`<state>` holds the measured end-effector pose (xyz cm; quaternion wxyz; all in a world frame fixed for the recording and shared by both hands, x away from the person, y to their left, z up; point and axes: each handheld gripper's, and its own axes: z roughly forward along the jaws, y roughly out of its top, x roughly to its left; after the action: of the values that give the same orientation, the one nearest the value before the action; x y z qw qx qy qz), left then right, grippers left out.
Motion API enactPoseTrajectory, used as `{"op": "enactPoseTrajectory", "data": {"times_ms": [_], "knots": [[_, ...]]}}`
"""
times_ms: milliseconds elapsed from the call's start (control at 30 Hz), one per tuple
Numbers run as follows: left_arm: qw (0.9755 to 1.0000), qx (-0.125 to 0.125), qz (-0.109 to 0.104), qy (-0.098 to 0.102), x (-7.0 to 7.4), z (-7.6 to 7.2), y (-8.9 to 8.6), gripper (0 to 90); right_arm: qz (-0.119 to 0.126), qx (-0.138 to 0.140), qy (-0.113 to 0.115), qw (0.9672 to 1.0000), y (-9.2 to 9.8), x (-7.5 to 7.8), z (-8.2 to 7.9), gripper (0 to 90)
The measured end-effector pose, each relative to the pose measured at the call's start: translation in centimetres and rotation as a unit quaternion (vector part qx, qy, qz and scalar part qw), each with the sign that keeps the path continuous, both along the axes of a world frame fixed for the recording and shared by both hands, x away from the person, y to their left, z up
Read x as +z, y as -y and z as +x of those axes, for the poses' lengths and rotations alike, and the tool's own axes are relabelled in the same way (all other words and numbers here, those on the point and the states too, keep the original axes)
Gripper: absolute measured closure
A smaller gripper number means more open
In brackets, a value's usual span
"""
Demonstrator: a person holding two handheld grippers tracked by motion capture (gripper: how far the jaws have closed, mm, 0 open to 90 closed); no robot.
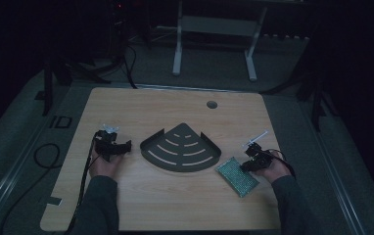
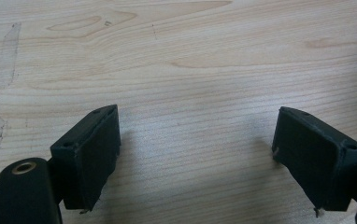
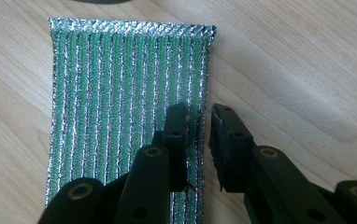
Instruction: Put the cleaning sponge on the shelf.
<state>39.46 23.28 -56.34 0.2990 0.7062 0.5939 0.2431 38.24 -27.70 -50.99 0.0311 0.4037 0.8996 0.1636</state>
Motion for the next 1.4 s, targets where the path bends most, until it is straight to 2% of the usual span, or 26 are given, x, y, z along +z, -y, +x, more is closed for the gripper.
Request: {"op": "enactPoseTrajectory", "data": {"times_ms": [267,367,533,800,1033,1400], "knots": [[1.0,0.0,0.0,0.0,0.0,0.0,0.0,16.0,0.006,-0.001,-0.045,0.999,0.0,-0.1,1.0,81.7],[1.0,0.0,0.0,0.0,0.0,0.0,0.0,16.0,-0.001,0.0,-0.051,0.9987,-0.2,-0.1,1.1,84.4],[1.0,0.0,0.0,0.0,0.0,0.0,0.0,16.0,-0.014,0.001,-0.048,0.9988,-0.5,0.0,1.1,88.1],[1.0,0.0,0.0,0.0,0.0,0.0,0.0,16.0,-0.02,0.006,-0.037,0.9991,-0.5,0.7,0.6,89.4],[1.0,0.0,0.0,0.0,0.0,0.0,0.0,16.0,-0.012,-0.001,-0.02,0.9997,-0.1,2.3,0.5,89.6],[1.0,0.0,0.0,0.0,0.0,0.0,0.0,16.0,-0.016,-0.014,0.011,0.9997,0.4,4.7,0.8,89.7]]}}
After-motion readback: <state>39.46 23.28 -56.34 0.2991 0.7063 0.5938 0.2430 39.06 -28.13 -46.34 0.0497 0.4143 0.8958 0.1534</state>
